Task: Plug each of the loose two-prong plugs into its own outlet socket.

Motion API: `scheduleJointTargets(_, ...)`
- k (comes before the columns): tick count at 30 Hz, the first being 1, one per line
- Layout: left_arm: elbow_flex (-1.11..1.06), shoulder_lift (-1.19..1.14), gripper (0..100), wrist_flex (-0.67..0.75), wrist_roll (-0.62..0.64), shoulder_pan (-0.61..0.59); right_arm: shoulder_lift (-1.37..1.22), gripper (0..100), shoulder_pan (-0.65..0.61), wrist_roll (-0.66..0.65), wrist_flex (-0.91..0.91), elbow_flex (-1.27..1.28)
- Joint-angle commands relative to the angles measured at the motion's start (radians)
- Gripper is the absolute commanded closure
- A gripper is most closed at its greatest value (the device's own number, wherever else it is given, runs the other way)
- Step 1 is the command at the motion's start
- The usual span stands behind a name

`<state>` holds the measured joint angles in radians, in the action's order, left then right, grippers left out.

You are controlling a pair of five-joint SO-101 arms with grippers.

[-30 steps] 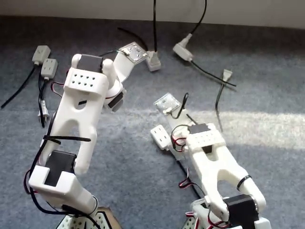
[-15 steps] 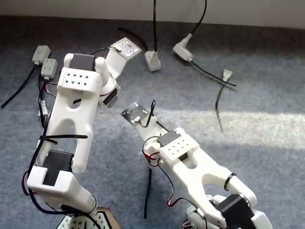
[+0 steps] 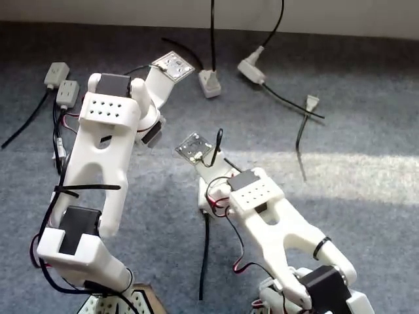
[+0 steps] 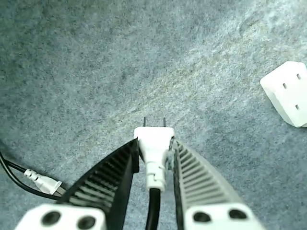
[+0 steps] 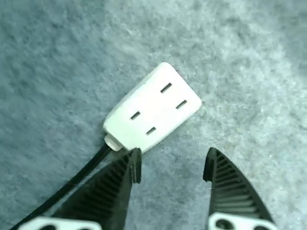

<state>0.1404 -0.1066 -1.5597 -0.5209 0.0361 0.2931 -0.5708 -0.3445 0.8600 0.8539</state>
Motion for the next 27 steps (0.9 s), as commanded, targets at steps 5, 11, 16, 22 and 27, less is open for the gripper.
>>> scheduleJointTargets(5, 0.005, 0.05, 99, 0.012, 0.008, -0.012, 0.005, 78.1, -0.081, 0.023, -0.048, 0.007)
scheduleJointTargets(11, 0.005, 0.05, 99, 0.006, 0.008, -0.015, -0.051, 78.1, -0.074, 0.048, -0.102, 0.004)
scheduleJointTargets(16, 0.005, 0.05, 99, 0.009, 0.008, -0.015, -0.053, 78.1, -0.022, -0.054, 0.005, 0.007)
scheduleJointTargets(22, 0.005, 0.05, 99, 0.012, 0.008, -0.013, -0.051, 78.1, -0.021, -0.058, 0.041, -0.001)
scheduleJointTargets(27, 0.004, 0.047, 99, 0.006, 0.008, -0.015, -0.067, 78.1, -0.036, -0.057, -0.062, 0.035)
